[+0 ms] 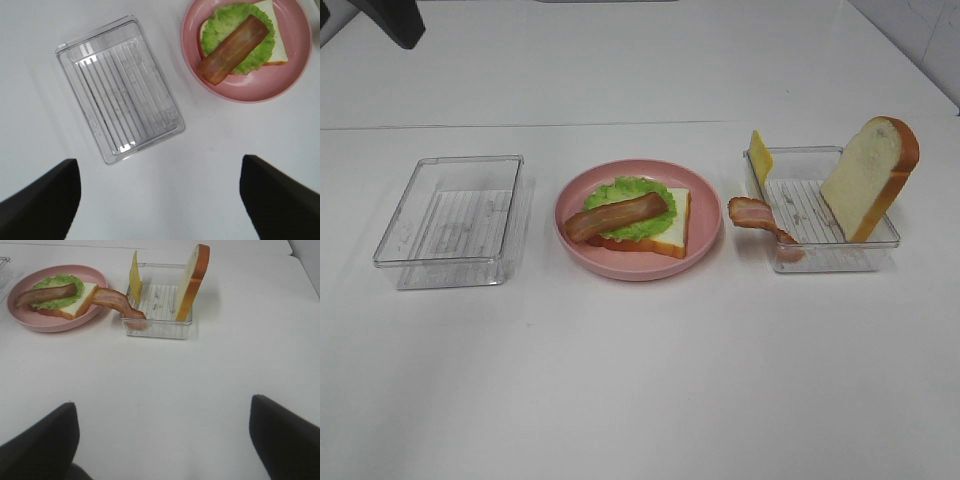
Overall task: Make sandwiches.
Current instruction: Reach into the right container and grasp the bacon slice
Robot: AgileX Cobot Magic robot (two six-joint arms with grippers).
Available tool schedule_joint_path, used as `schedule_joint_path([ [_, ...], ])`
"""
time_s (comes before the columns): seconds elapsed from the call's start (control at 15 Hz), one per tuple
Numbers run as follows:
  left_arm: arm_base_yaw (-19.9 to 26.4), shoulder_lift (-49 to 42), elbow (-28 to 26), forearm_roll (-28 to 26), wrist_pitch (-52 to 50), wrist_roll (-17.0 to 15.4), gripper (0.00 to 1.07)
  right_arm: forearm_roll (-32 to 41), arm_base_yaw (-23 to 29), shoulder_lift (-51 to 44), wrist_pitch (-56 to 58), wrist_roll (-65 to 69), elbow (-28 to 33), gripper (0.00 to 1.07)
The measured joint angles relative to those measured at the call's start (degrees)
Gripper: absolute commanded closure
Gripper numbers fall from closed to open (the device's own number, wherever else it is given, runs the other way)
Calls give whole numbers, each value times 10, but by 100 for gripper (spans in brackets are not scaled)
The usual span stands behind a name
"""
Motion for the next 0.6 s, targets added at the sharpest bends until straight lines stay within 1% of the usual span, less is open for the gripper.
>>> schedule_joint_path([
  [0.13, 0, -45, 42, 1, 1, 0, 24, 0, 0, 0, 0, 0, 0, 20],
  [0.47, 0, -227, 248, 1, 3, 0, 25, 0, 0, 0, 0, 0, 0, 20],
  [0.53, 0, -249, 276, 1, 3, 0, 25, 0, 0, 0, 0, 0, 0, 20],
  [0.6, 0, -331, 354, 1, -1, 0, 25, 0, 0, 0, 0, 0, 0, 20],
])
